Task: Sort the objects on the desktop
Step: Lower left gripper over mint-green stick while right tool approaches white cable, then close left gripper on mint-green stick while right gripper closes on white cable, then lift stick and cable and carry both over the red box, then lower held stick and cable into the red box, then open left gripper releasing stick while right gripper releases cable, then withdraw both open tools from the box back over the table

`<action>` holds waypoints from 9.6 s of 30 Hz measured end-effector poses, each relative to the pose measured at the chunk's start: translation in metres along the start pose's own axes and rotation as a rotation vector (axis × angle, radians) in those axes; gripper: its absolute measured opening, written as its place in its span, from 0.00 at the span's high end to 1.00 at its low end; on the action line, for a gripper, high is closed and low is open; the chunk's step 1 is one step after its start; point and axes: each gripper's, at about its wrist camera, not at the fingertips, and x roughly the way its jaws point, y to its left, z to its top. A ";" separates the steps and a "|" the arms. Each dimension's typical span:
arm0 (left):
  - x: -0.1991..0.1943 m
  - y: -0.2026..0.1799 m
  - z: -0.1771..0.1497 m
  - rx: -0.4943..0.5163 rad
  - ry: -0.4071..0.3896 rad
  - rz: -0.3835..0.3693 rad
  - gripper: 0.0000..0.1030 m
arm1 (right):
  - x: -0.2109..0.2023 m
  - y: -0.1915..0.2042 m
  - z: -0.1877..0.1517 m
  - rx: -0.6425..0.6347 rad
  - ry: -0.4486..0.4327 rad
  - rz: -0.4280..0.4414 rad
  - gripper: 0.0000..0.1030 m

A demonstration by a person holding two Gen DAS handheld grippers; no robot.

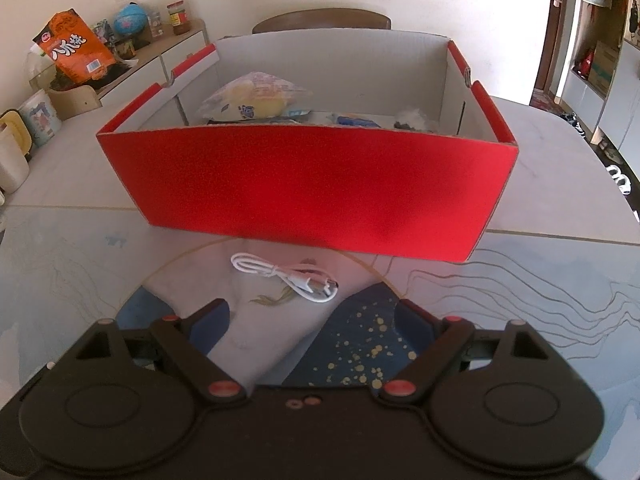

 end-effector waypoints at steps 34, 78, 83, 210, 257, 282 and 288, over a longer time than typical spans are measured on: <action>0.004 -0.002 -0.002 -0.036 -0.048 0.063 0.24 | 0.016 -0.006 0.004 -0.007 0.007 0.042 0.14; -0.007 0.022 -0.008 0.080 -0.060 -0.001 0.91 | -0.003 -0.017 -0.023 -0.031 0.012 -0.066 0.84; -0.001 0.030 -0.003 0.069 -0.067 0.024 0.91 | -0.013 -0.026 -0.037 0.016 0.017 -0.085 0.84; 0.020 0.123 0.213 0.152 -0.002 -0.149 0.91 | -0.043 -0.014 0.109 0.030 -0.127 -0.134 0.80; 0.130 0.073 0.231 0.201 0.316 -0.184 0.89 | 0.005 -0.032 0.100 0.003 -0.005 -0.129 0.58; 0.041 0.078 0.234 0.167 0.173 -0.133 0.45 | -0.065 -0.024 0.094 -0.015 -0.098 -0.079 0.51; 0.019 0.073 0.228 0.183 0.128 -0.113 0.45 | -0.082 -0.020 0.093 -0.030 -0.121 -0.066 0.51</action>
